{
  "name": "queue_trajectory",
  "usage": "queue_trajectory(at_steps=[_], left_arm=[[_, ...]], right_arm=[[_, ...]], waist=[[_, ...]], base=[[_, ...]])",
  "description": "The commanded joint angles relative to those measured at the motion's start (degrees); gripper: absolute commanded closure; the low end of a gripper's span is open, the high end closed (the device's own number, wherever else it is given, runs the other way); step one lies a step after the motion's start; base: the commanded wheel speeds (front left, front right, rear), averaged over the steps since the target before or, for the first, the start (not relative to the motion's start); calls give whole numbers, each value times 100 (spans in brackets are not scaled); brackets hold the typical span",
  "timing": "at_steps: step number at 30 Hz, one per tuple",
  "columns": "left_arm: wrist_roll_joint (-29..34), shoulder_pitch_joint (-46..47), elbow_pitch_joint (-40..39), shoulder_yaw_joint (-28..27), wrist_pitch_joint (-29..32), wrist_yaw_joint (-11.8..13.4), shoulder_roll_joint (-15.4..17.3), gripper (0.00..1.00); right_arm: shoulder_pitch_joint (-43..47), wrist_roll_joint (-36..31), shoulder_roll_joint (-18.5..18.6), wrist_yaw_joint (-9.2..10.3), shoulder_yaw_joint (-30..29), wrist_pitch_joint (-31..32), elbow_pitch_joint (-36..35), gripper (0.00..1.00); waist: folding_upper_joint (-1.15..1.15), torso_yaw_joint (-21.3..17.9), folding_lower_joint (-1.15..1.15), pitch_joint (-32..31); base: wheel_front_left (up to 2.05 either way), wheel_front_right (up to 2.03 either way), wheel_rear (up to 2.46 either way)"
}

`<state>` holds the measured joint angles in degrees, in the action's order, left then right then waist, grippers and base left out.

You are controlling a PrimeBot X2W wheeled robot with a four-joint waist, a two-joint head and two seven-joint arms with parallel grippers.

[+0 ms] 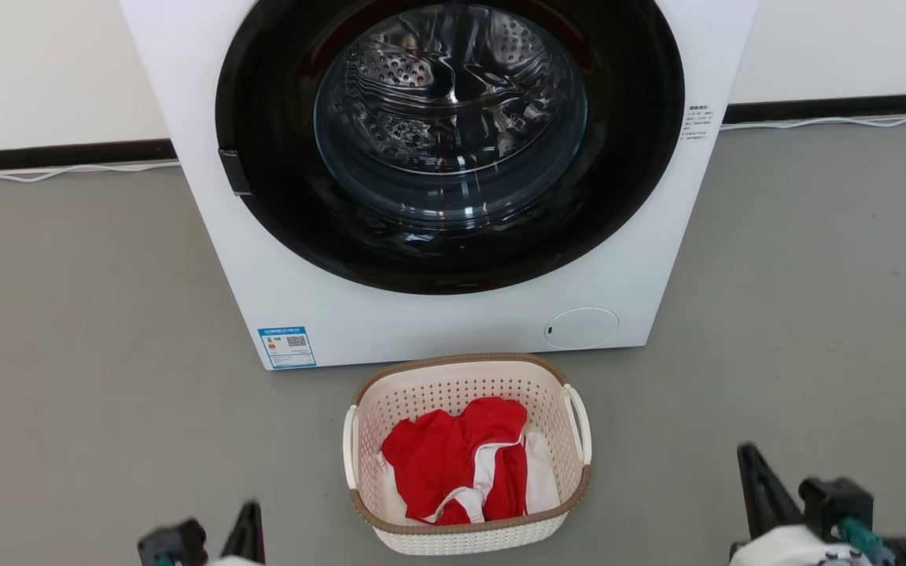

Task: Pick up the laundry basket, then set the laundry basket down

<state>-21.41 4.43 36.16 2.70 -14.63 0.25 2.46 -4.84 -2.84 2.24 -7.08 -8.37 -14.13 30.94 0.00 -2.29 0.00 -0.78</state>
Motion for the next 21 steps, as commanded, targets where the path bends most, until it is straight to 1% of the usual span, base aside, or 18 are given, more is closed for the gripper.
queue_trajectory(at_steps=[1, 5, 6, 10, 11, 21], left_arm=[[-119, 101, -89, -39, 57, -15, 23, 100], [-348, 101, -159, -74, 131, -39, 24, 100], [-406, 97, -180, -79, 147, -46, 24, 100], [-634, 94, -253, -99, 206, -70, 25, 100], [-634, 94, -253, -99, 206, -70, 25, 100], [-1203, 97, -432, -163, 365, -132, 26, 100]], right_arm=[[-136, 146, 17, -1, -44, 58, -53, 100], [-144, 456, 19, -2, -57, 151, -97, 100], [-138, 536, 19, -2, -51, 166, -114, 100], [-120, 852, 21, -4, -19, 211, -185, 100], [-120, 852, 21, -4, -19, 211, -185, 100], [-100, 1621, 25, -7, 27, 346, -344, 100]], waist=[[0, 4, 1, 1], [0, 11, 13, -8], [0, 13, 13, -9], [0, 20, 1, 5], [0, 20, 1, 5], [0, 38, 0, 16]], base=[[0, 0, 0], [0, 0, 0], [0, 0, 0], [0, 0, 0], [0, 0, 0], [0, 0, 0]])
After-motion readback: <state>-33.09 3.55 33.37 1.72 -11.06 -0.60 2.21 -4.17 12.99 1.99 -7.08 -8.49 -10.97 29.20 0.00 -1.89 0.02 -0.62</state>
